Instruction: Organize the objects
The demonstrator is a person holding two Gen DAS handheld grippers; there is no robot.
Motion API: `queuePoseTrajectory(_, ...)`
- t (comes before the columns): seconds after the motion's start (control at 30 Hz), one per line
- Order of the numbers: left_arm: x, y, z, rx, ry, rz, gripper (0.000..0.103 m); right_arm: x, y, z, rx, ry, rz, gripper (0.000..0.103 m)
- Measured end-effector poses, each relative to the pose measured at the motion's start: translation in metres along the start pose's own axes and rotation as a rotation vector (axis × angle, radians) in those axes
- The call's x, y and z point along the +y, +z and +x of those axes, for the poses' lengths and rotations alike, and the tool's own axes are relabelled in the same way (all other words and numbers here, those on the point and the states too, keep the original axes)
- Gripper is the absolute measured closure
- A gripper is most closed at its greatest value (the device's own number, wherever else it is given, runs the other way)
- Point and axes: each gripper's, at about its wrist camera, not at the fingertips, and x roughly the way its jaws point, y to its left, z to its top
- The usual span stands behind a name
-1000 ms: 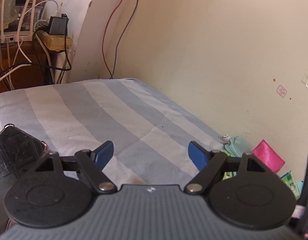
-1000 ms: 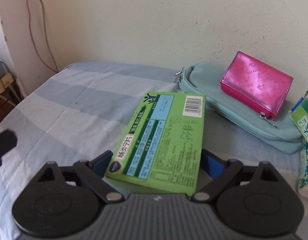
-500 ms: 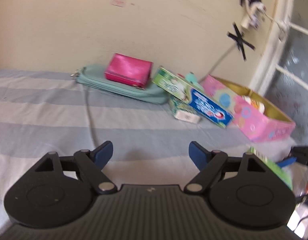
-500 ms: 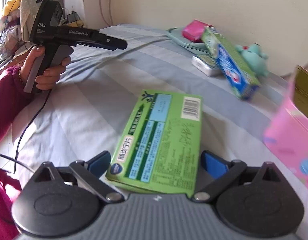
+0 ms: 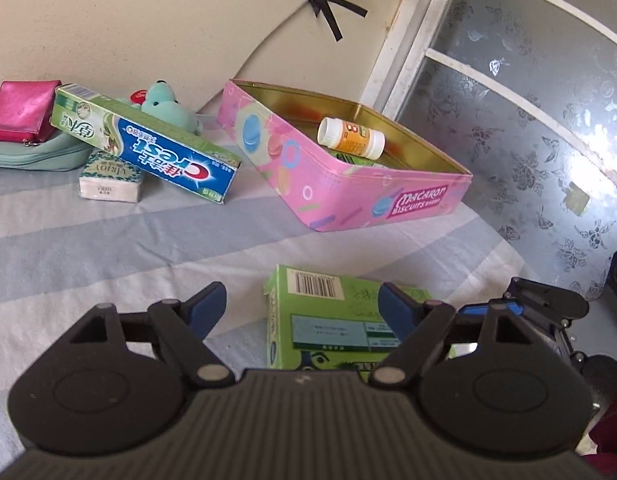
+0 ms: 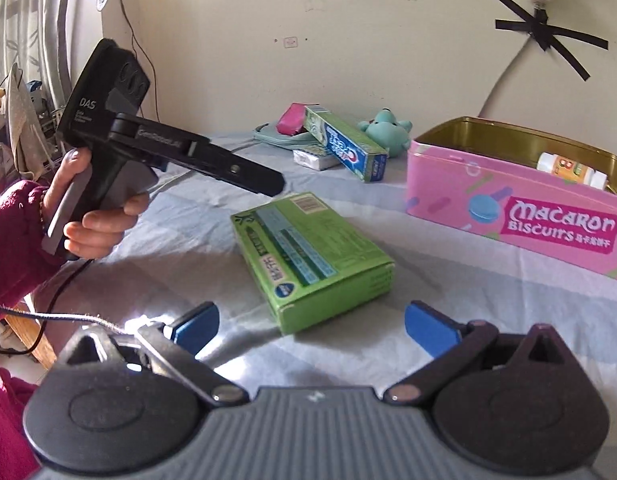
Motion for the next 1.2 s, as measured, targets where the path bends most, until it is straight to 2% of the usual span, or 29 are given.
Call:
queuePoseTrajectory(0.13,-0.005,-0.005,0.008,0.039,0.015,-0.049,0.021,0.005,0.003,0.016,0.024,-0.008,0.0,0.002)
queuePoseTrajectory(0.2,-0.008,-0.007,0.012,0.056,0.016,-0.074,0.03,0.001,0.004,0.021,0.03,-0.007,0.021,0.01)
queuePoseTrajectory(0.27,-0.014,-0.008,0.014,0.053,0.018,-0.08,0.034,-0.006,0.003,0.023,0.031,0.002,0.052,0.026)
queuePoseTrajectory(0.4,-0.031,-0.004,0.025,0.07,0.018,-0.085,0.035,-0.024,-0.006,0.014,0.014,-0.027,0.1,0.033)
queuePoseTrajectory(0.5,-0.05,0.0,0.041,0.093,-0.015,-0.074,0.036,-0.041,-0.017,-0.002,-0.004,-0.065,0.141,0.034)
queuePoseTrajectory(0.67,-0.098,0.005,0.076,0.126,-0.067,0.003,0.036,-0.078,-0.039,-0.034,-0.03,-0.153,0.229,0.033)
queuePoseTrajectory(0.8,-0.128,0.012,0.102,0.146,-0.1,0.039,0.036,-0.1,-0.055,-0.055,-0.054,-0.211,0.286,0.03)
queuePoseTrajectory(0.97,-0.154,0.018,0.118,0.154,-0.092,0.082,0.036,-0.108,-0.066,-0.068,-0.084,-0.254,0.289,0.032)
queuePoseTrajectory(1.07,-0.161,0.024,0.116,0.137,-0.085,0.102,0.036,-0.114,-0.067,-0.077,-0.118,-0.249,0.289,0.037)
queuePoseTrajectory(1.2,-0.171,0.037,0.116,0.113,-0.078,0.111,0.037,-0.122,-0.063,-0.087,-0.173,-0.255,0.293,0.037)
